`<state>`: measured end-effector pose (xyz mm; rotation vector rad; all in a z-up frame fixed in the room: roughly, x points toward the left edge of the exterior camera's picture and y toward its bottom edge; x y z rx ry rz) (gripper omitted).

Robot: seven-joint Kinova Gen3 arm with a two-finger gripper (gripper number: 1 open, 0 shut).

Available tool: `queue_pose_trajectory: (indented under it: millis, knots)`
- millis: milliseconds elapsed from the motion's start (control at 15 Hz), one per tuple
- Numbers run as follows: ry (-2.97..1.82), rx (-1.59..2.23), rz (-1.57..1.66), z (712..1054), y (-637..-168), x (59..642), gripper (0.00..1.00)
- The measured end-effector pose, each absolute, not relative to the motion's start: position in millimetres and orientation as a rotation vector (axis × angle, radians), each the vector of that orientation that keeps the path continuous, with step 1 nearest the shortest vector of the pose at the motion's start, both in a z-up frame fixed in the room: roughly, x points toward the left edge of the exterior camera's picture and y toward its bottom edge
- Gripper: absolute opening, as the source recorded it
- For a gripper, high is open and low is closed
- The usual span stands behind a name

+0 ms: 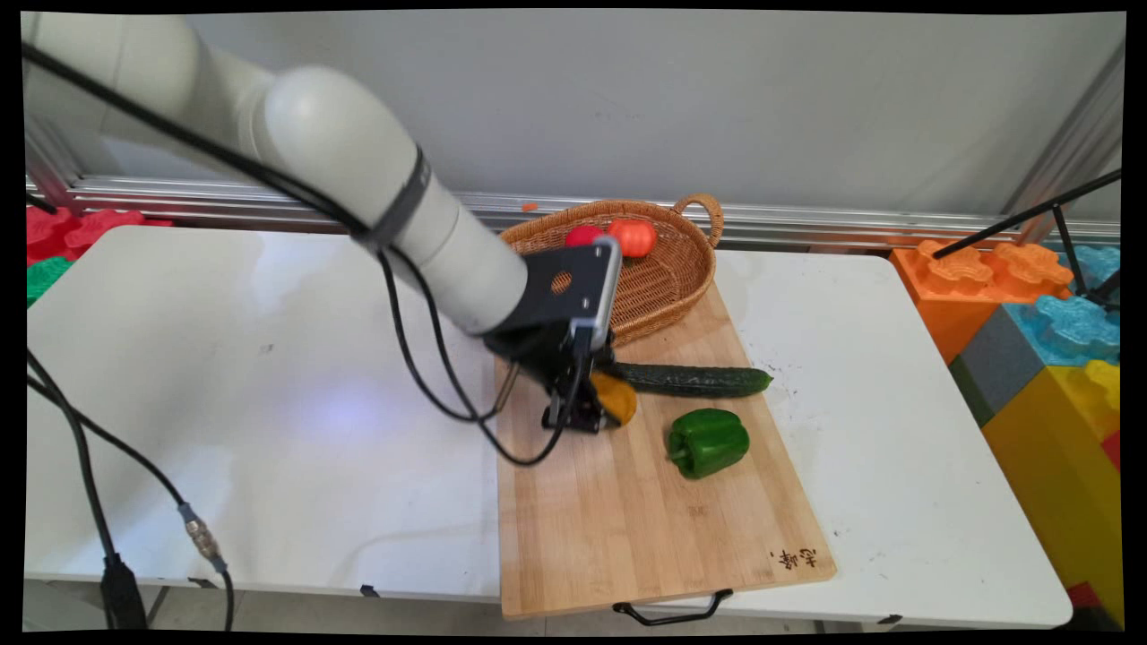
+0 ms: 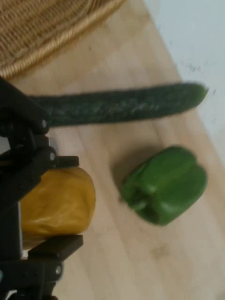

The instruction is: Place the picked object on the cutting board

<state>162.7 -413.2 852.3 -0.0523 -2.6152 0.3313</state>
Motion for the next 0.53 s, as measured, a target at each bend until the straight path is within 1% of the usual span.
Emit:
queue_pose_trajectory:
  millis: [267, 533]
  knots:
    - [-2.638, -0.065, 0.318, 823.8, -403.9, 159.8, 0.00]
    - [-2.644, -0.079, 0.317, 806.7, -399.2, 158.2, 0.00]
